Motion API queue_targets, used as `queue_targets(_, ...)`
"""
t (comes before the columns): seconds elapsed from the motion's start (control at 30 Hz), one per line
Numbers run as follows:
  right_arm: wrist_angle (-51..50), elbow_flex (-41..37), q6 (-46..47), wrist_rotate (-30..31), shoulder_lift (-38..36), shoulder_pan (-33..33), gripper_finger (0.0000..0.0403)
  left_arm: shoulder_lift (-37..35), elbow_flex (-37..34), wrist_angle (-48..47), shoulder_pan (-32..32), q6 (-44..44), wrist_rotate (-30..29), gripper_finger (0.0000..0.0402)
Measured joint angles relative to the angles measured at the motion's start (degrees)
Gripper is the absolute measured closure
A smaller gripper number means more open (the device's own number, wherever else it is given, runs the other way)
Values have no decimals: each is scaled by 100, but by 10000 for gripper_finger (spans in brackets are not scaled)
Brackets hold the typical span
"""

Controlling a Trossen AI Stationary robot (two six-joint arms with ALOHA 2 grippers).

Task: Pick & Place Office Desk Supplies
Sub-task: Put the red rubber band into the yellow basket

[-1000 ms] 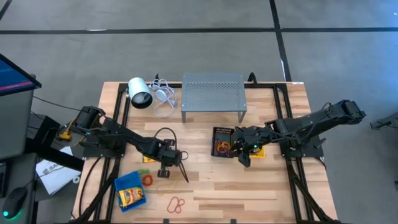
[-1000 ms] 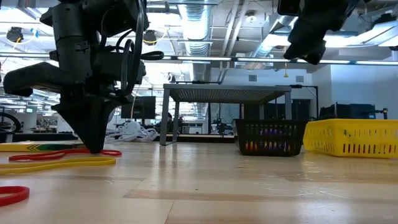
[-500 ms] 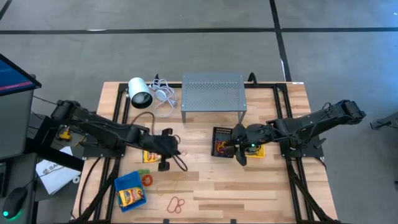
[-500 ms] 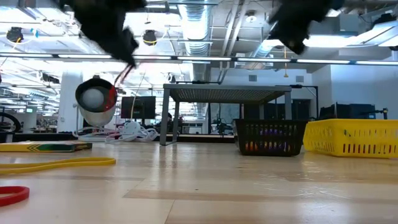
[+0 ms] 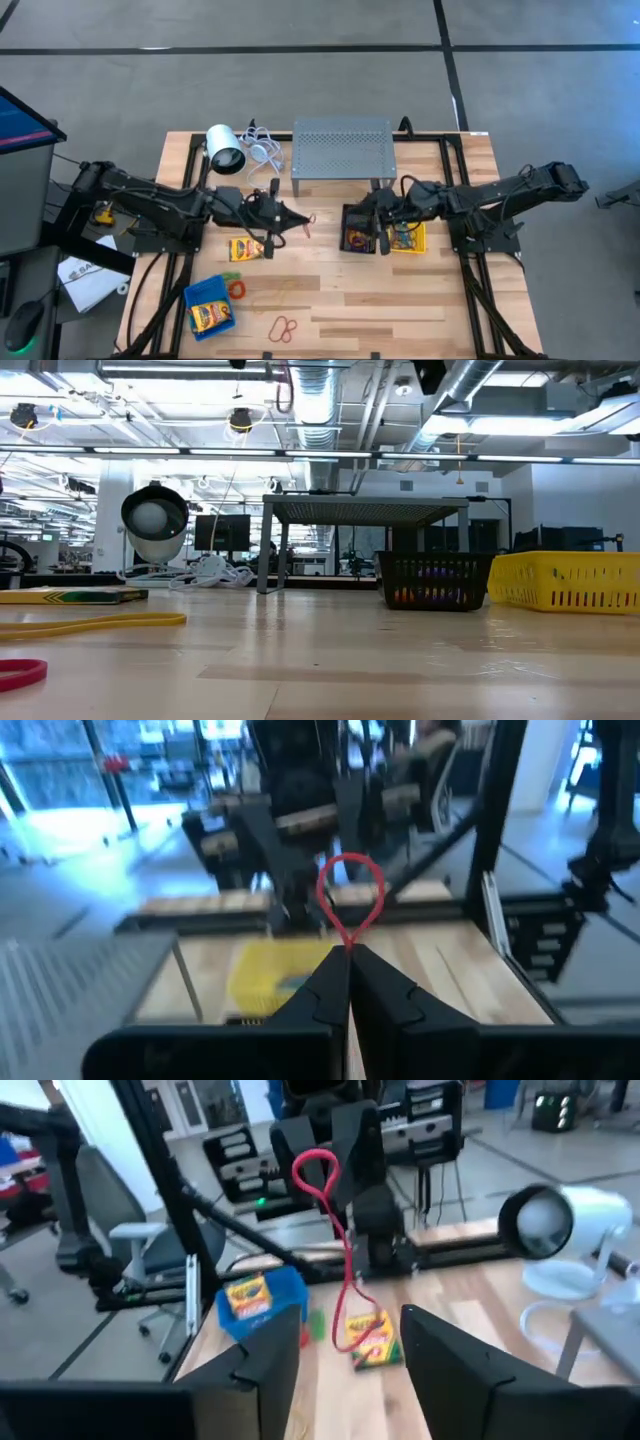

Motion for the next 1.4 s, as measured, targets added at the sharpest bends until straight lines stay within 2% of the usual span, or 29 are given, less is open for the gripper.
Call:
queue_targets(0.17, 628, 21, -158, -72, 256, -201, 204, 183, 4, 668, 277, 199, 379, 401)
queue_targets(0.33, 1151, -4, -184, -219, 582, -279, 177, 244, 1, 878, 420, 191, 615, 401)
queue_targets(0.6, 2345, 4, -315, -223, 1246, -376, 181, 276, 0, 1054, 423, 202, 663, 401)
queue_targets(0.93, 2315, 719, -373, -802, 1894, -461, 193, 276, 1, 1067, 422, 204, 663, 401)
queue_targets(1.13, 1950, 1041, -426, -817, 2068, -464, 197, 276, 1, 1044, 418, 204, 663, 401)
queue_targets(1.2, 1745, 1138, -425, -813, 2078, -465, 213, 276, 2, 1010, 418, 204, 663, 401)
queue_targets(1.27, 1616, 1166, -425, -815, 2100, -463, 246, 276, 2, 998, 418, 204, 663, 401)
queue_targets(1.4, 1568, 1154, -650, -811, 2127, -459, 361, 276, 2, 962, 418, 205, 664, 401)
